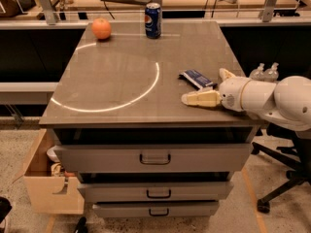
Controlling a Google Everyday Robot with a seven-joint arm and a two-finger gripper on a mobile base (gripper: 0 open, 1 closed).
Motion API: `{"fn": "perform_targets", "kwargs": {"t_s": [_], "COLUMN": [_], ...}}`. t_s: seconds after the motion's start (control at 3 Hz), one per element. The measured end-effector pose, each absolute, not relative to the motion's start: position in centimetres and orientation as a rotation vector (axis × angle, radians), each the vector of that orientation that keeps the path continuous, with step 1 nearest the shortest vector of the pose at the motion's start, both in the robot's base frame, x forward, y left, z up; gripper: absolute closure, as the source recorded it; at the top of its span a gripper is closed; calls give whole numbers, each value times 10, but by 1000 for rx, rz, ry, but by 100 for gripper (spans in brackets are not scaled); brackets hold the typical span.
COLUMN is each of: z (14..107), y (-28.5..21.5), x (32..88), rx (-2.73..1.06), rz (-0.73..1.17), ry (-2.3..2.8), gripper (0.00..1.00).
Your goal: Pick rxbar blueberry
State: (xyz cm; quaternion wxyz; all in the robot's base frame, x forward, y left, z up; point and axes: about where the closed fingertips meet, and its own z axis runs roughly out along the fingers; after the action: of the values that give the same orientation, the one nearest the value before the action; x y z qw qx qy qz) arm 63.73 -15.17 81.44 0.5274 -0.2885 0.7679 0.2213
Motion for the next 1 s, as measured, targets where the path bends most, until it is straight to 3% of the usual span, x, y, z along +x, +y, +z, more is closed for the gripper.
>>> {"fn": "perform_targets", "kwargs": {"t_s": [1.0], "z": [829], "y": [-152], "x": [637], "rx": [-690], "rz": [529], "ry": [1835], "gripper": [87]}}
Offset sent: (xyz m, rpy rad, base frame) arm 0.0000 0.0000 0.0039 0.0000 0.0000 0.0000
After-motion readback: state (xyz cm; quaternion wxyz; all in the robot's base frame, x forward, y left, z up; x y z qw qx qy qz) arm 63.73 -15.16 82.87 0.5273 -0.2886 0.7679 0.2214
